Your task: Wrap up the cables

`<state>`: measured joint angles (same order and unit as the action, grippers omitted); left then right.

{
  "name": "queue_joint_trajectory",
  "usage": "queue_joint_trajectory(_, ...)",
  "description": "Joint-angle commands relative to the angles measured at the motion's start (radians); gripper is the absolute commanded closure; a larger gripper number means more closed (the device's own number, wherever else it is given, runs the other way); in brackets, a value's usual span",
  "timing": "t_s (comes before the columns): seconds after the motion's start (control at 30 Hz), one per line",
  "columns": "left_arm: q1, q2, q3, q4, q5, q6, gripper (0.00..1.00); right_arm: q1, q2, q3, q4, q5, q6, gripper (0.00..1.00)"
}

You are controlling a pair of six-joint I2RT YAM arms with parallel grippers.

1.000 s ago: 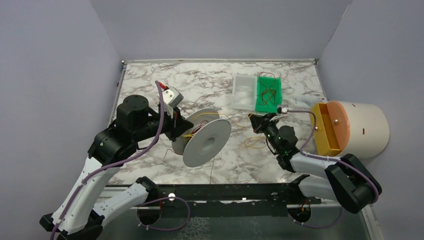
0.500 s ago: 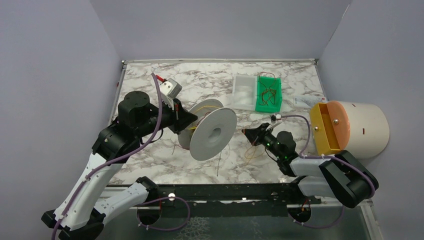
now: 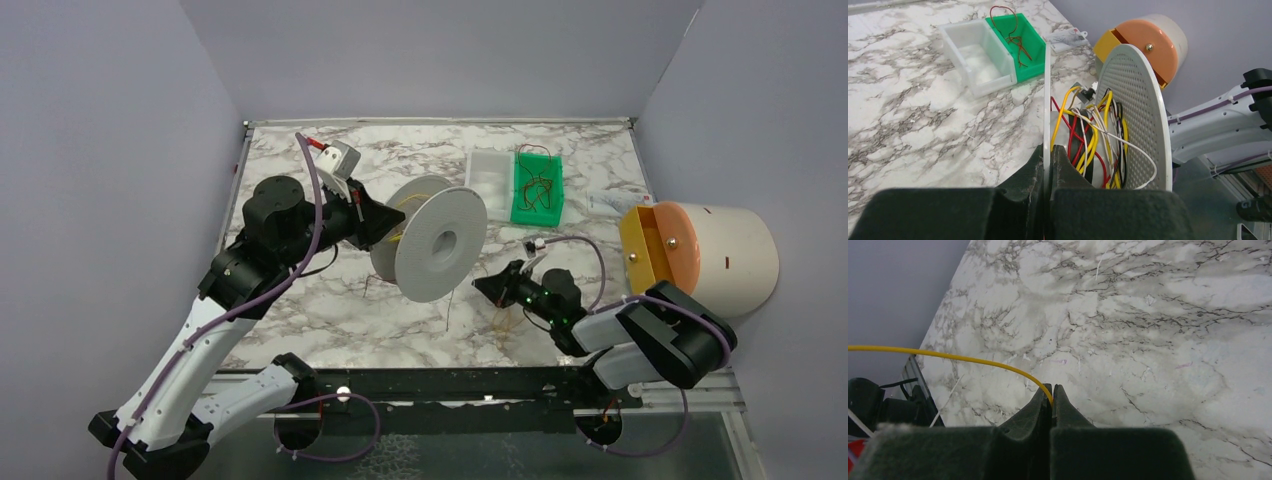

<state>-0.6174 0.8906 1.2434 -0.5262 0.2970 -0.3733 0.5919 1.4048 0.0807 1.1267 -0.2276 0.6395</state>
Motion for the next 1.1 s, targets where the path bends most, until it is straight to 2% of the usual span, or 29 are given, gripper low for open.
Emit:
queue_joint_trajectory(0.0,-0.004,-0.027,-0.019,0.169,-0.034,-0.071,1.00,0.035,0.037,-0.001,0.062,-0.029,0.008,0.99)
queue_joint_trajectory(0.3,-0.004,-0.058,-0.095,0.233,-0.130,-0.072,1.00,0.181,0.050,0.040,0.053,0.013,-0.002,0.99)
queue_joint_trajectory(0.63,-0.004,-0.093,-0.156,0.305,-0.248,-0.082,1.00,0.372,0.043,0.080,-0.030,0.106,-0.026,0.99)
queue_joint_trajectory(1.07,-0.004,-0.112,-0.153,0.345,-0.292,-0.097,1.00,0.532,0.116,0.122,-0.053,0.179,-0.022,0.99)
